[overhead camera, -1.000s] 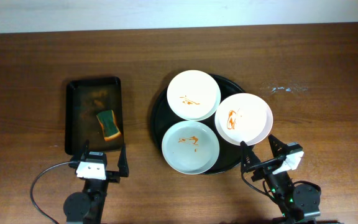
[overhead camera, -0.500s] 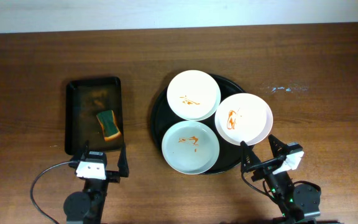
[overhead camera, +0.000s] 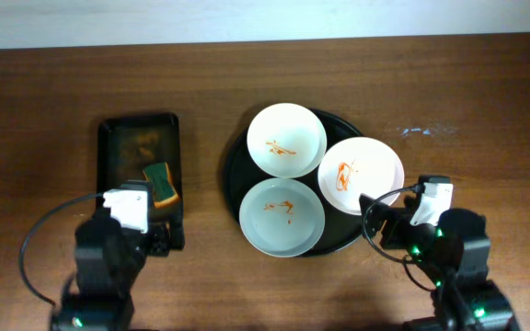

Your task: Clean dirty plates on tray and stack at the side

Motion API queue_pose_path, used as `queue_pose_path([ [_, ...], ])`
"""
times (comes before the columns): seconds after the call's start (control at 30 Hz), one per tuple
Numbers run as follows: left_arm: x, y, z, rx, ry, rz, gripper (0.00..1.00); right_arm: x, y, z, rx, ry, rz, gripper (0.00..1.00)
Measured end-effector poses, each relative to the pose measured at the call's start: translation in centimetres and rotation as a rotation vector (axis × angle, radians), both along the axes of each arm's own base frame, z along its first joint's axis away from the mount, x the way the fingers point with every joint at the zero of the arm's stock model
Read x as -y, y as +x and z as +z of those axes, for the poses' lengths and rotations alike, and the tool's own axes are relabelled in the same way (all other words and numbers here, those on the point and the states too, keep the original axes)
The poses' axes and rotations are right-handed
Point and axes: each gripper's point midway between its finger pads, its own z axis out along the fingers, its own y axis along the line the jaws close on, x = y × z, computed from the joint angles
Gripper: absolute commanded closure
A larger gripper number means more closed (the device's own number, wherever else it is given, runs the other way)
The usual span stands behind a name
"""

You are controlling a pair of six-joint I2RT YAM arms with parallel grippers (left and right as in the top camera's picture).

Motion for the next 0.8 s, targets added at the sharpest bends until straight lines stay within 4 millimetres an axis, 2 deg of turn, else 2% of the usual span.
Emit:
queue_pose_path([
  [0.03, 0.0, -0.1, 0.2, -0.087, 0.002, -0.002, 0.01, 0.0, -0.3, -0.2, -0.088, -0.021, 0.007, 0.01],
  [0.07, 0.1, 1.0, 1.3, -0.129, 0.004, -0.003, 0.01, -0.1, 0.7, 0.6, -0.129, -0.050, 0.027, 0.01],
  [0.17, 0.1, 0.8, 1.7, -0.291, 0.011, -0.003, 0.01, -0.1, 1.0, 1.5, -0.204, -0.103, 0.069, 0.01],
  [0.23, 0.2, 1.3, 1.9, -0.310, 0.008, -0.006, 0.01, -0.1, 1.4, 2.4, -0.203, -0.118, 0.083, 0.01],
  [0.33, 0.4, 2.5, 2.2, -0.279, 0.000, -0.014, 0.01, 0.1, 1.3, 2.3, -0.209, -0.134, 0.080, 0.01],
  [0.37, 0.5, 3.2, 2.7, -0.243, -0.003, -0.015, 0.04, 0.3, 1.3, 2.1, -0.215, -0.142, 0.072, 0.01],
  [0.4, 0.6, 4.8, 3.6, -0.181, -0.006, -0.017, 0.09, 0.4, 1.3, 2.0, -0.223, -0.148, 0.067, 0.01],
  [0.47, 0.3, 6.7, 3.2, -0.201, 0.006, 0.005, 0.20, 0.5, 1.4, 1.7, -0.235, -0.156, 0.064, 0.01],
  [0.53, -0.6, 9.4, 1.7, -0.266, 0.047, 0.047, 0.24, 0.6, 1.4, 1.3, -0.254, -0.162, 0.061, 0.01],
  [0.57, -1.0, 11.5, 0.2, -0.308, 0.069, 0.072, 0.25, 0.7, 1.3, 1.1, -0.266, -0.163, 0.061, 0.01],
  [0.63, -1.5, 13.0, -3.1, -0.387, 0.087, 0.091, 0.25, 0.7, 1.3, 0.7, -0.284, -0.167, 0.060, 0.01],
  [0.67, -1.9, 13.3, -5.8, -0.463, 0.086, 0.108, 0.28, 0.7, 1.3, 0.6, -0.287, -0.167, 0.059, 0.01],
  [0.73, -2.7, 13.3, -8.9, -0.547, 0.068, 0.142, 0.36, 0.7, 1.3, 0.6, -0.287, -0.168, 0.060, 0.01],
  [0.8, -3.2, 13.0, -11.4, -0.617, 0.049, 0.163, 0.37, 0.7, 1.3, 0.6, -0.289, -0.168, 0.061, 0.01],
])
